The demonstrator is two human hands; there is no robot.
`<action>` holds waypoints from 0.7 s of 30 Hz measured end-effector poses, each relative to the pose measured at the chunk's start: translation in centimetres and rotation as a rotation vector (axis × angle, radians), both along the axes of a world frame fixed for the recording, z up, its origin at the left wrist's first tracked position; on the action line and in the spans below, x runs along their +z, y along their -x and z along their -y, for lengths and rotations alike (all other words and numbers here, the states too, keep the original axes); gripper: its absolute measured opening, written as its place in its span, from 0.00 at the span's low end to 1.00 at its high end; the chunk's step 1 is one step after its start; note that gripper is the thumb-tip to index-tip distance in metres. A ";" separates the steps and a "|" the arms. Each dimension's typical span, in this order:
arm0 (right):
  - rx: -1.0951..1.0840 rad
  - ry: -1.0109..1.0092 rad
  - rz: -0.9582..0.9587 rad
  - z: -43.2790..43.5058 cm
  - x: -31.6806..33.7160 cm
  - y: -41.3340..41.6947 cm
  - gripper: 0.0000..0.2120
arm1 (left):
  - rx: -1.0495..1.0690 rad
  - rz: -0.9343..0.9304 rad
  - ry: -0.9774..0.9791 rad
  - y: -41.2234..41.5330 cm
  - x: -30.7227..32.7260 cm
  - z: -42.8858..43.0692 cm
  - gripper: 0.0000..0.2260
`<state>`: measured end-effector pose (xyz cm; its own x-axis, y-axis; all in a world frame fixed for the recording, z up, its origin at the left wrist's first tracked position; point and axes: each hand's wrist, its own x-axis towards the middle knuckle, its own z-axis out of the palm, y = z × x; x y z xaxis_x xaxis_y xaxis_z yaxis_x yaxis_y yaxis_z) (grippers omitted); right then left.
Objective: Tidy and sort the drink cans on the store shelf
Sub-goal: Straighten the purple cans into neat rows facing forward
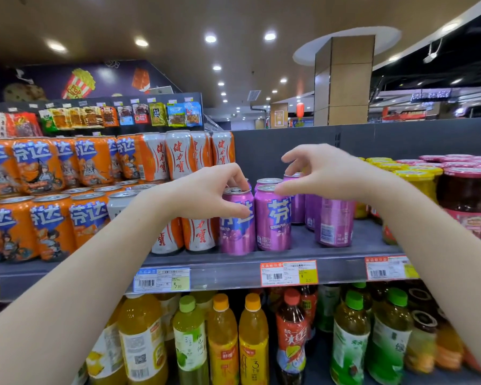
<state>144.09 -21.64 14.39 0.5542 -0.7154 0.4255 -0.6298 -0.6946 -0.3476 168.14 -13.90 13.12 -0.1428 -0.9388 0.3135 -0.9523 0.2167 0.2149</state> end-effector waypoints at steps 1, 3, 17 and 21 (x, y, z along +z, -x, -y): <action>-0.022 -0.006 0.053 0.1 0.2 0.9 0.37 | -0.001 -0.001 0.008 -0.1 0.0 0.0 0.20; -0.101 -0.050 0.089 0.3 0.0 2.4 0.36 | -0.006 -0.007 0.014 -0.2 -0.2 0.0 0.20; -0.229 -0.299 0.379 1.9 -6.0 5.4 0.39 | 0.008 -0.004 0.077 0.6 -0.9 0.8 0.31; -0.274 -0.247 0.442 1.8 -7.1 4.1 0.41 | -0.011 0.065 0.129 2.6 -0.8 1.5 0.33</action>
